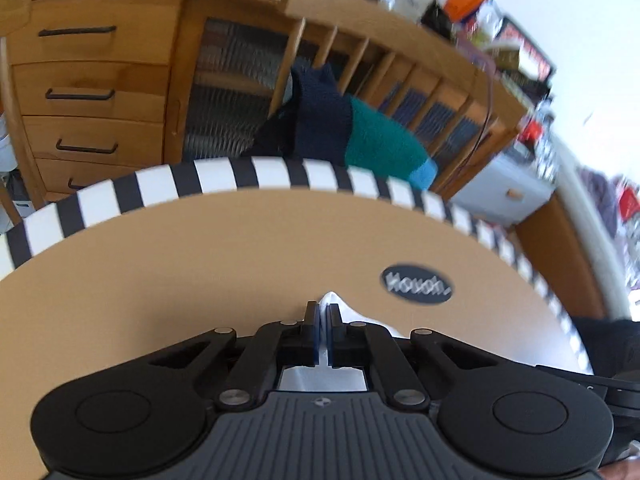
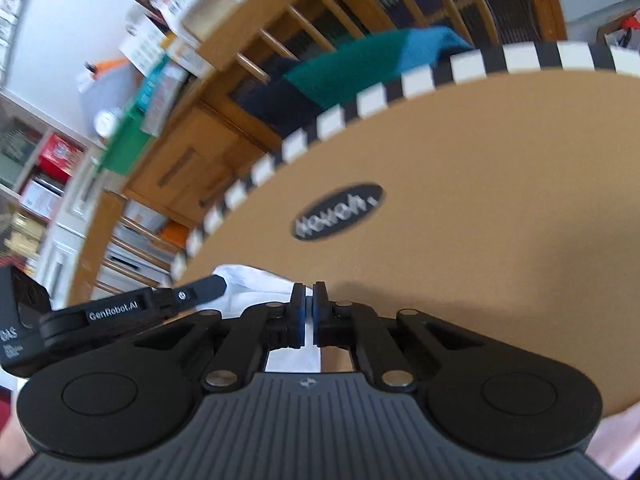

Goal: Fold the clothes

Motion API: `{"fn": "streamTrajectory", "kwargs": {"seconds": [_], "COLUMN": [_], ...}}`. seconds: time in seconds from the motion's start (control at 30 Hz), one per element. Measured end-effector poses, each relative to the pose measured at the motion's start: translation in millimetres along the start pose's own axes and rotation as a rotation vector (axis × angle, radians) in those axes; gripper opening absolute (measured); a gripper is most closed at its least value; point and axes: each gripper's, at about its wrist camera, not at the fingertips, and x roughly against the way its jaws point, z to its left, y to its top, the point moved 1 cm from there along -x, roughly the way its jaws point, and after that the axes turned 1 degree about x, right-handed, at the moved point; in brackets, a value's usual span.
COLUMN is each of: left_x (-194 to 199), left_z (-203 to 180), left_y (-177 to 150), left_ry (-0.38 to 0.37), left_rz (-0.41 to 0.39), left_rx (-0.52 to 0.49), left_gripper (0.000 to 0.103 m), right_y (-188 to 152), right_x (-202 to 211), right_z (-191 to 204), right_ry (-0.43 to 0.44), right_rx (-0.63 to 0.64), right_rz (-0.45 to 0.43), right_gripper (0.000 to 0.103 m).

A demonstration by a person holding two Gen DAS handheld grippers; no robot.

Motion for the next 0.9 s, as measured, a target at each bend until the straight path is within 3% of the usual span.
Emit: {"fn": "streamTrajectory", "kwargs": {"seconds": [0.13,0.27,0.4,0.5,0.67,0.77,0.9], "left_x": [50,108,165,194,201,199,218], "left_z": [-2,-7,-5,-8,-11,-6,-4], "left_y": [-6,-38,-103,-166,-249,-279,-302], "left_ry": [-0.051,-0.087,-0.069,-0.009,0.067,0.085,0.094], "left_rz": [-0.063,-0.105,-0.167,-0.194,-0.171,-0.131,-0.112], "left_rx": [0.044,0.075,0.134,0.128,0.148,0.210,0.217], "left_gripper": [0.004,0.004,0.005,0.006,0.013,0.017,0.019], "right_y": [-7,-32,-77,-123,-180,-199,-215], "right_x": [31,71,110,127,123,125,139], "right_z": [28,51,65,73,66,60,55], "right_ry": [0.025,0.049,0.072,0.028,-0.061,-0.082,-0.075], "right_rx": [0.101,0.217,0.352,0.518,0.610,0.619,0.633], "right_rz": [-0.028,-0.047,-0.058,-0.043,0.052,0.093,0.152], "right_gripper": [0.003,0.003,0.004,0.004,0.008,0.009,0.010]}}
